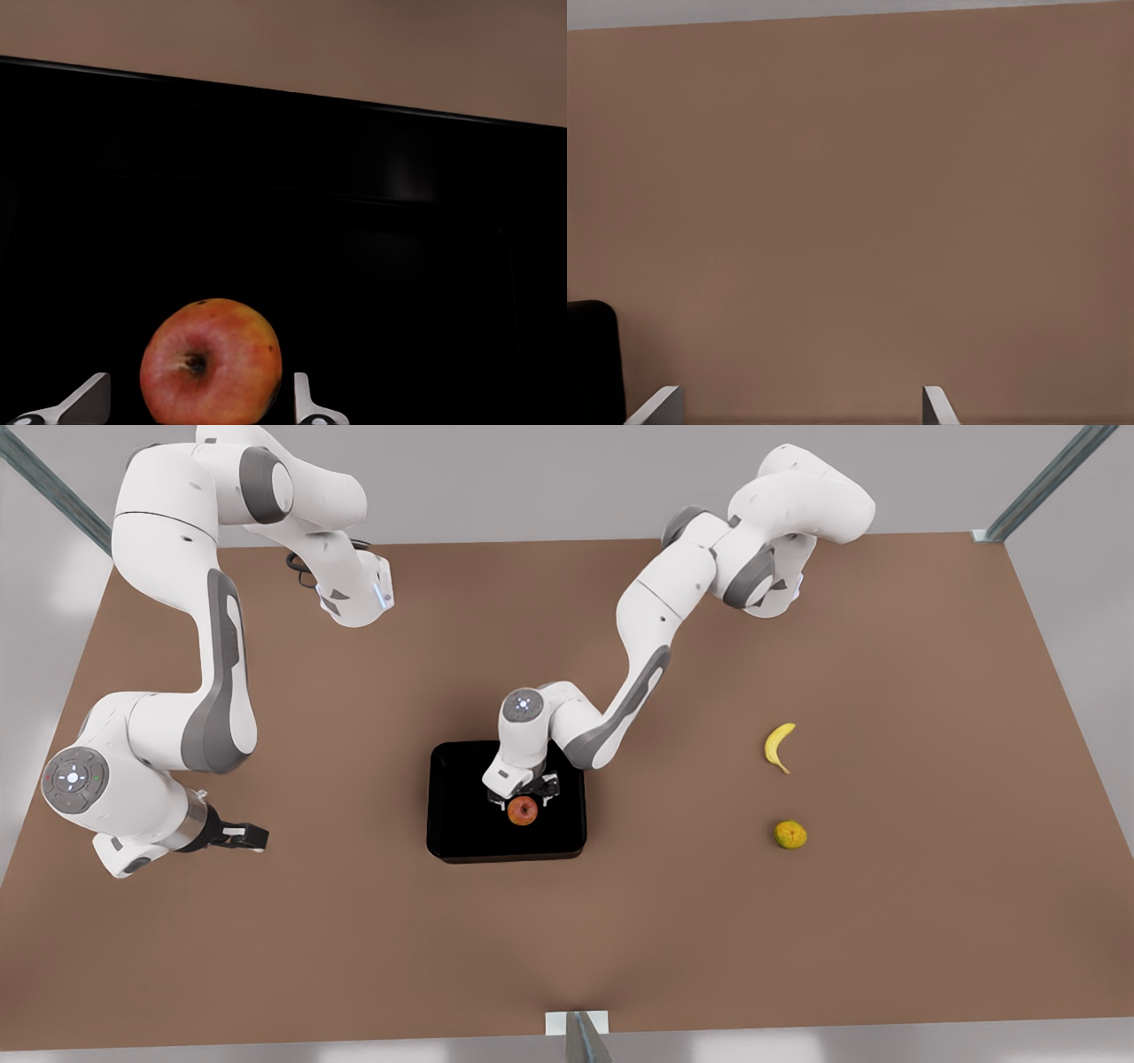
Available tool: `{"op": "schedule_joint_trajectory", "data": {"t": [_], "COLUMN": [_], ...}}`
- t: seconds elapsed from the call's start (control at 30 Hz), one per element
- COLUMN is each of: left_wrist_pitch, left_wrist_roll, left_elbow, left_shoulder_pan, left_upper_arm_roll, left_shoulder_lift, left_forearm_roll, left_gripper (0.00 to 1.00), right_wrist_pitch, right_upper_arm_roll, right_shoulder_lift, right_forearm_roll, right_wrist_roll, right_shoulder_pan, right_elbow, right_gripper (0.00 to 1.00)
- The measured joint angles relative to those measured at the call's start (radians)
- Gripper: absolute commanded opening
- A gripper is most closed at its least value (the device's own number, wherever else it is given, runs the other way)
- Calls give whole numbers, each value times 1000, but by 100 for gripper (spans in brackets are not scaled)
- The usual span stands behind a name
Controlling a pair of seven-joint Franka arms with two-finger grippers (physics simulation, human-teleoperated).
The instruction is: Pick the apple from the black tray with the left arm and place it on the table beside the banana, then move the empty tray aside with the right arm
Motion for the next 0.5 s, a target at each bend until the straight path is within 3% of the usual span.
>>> {"op": "schedule_joint_trajectory", "data": {"t": [0.27,0.33,0.37,0.5], "left_wrist_pitch": [43,48,49,45], "left_wrist_roll": [-14,-17,-19,-25], "left_elbow": [0,0,0,2], "left_shoulder_pan": [0,0,0,0], "left_upper_arm_roll": [0,0,0,1], "left_shoulder_lift": [18,19,19,9], "left_forearm_roll": [0,1,2,4], "left_gripper": [100,76,70,71], "right_wrist_pitch": [0,0,0,0], "right_upper_arm_roll": [-1,-1,-1,-2], "right_shoulder_lift": [0,0,0,0], "right_forearm_roll": [0,0,0,0], "right_wrist_roll": [0,0,0,0], "right_shoulder_pan": [0,0,0,0], "right_elbow": [0,0,-1,0], "right_gripper": [100,100,100,100]}}
